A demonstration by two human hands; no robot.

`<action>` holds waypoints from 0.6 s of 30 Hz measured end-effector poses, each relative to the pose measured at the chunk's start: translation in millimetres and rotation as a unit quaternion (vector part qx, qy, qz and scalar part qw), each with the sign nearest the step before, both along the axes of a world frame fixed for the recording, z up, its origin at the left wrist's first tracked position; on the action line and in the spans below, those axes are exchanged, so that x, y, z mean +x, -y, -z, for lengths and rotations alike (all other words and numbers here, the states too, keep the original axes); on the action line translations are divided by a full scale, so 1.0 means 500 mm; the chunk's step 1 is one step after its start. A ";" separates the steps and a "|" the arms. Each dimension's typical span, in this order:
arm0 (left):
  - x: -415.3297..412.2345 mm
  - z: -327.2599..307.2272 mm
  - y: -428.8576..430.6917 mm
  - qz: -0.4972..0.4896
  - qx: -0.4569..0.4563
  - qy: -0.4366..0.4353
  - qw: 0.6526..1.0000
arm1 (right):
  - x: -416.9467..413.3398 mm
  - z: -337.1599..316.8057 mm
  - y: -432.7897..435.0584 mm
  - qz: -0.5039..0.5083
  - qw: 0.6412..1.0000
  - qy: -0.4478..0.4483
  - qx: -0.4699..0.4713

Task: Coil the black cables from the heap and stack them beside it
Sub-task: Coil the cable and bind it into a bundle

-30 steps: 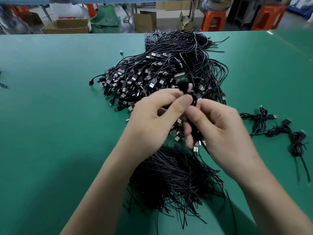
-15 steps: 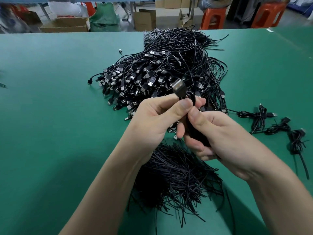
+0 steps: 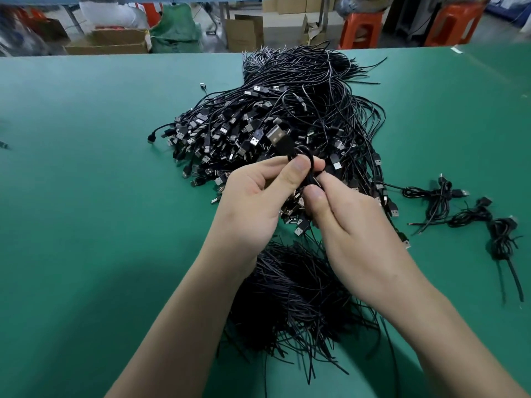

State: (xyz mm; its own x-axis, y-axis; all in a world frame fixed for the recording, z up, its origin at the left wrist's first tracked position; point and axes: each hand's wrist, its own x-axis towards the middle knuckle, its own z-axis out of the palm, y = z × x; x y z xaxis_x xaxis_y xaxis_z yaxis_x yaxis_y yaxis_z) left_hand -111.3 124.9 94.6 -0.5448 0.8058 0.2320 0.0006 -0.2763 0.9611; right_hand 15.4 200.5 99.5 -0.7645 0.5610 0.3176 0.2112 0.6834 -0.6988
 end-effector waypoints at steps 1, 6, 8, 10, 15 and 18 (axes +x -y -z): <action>-0.001 -0.002 0.001 -0.003 -0.013 -0.013 1.000 | -0.001 0.001 -0.002 -0.002 1.000 0.004 -0.006; -0.044 -0.005 0.027 -0.002 -0.168 -0.265 0.950 | 0.009 -0.004 -0.026 -0.027 0.994 -0.024 -0.101; -0.064 -0.007 0.042 0.034 -0.275 -0.368 0.888 | 0.011 -0.005 -0.035 -0.029 0.990 -0.032 -0.132; -0.076 -0.011 0.055 0.081 -0.365 -0.409 0.833 | 0.012 -0.005 -0.040 -0.034 0.987 -0.038 -0.154; -0.086 -0.014 0.067 0.105 -0.451 -0.398 0.792 | 0.016 0.000 -0.047 -0.055 0.989 -0.009 -0.133; -0.083 -0.010 0.063 0.098 -0.452 -0.411 0.786 | 0.017 0.000 -0.050 -0.048 0.991 -0.009 -0.128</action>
State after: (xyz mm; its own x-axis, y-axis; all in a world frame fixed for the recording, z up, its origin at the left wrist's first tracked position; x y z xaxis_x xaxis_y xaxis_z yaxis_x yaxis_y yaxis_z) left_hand -152.7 93.2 99.7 -0.3555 0.8935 -0.2745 0.7656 0.4468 0.4628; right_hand 24.1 225.4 99.5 -0.8142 0.5494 0.1877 0.1402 0.4997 -0.8548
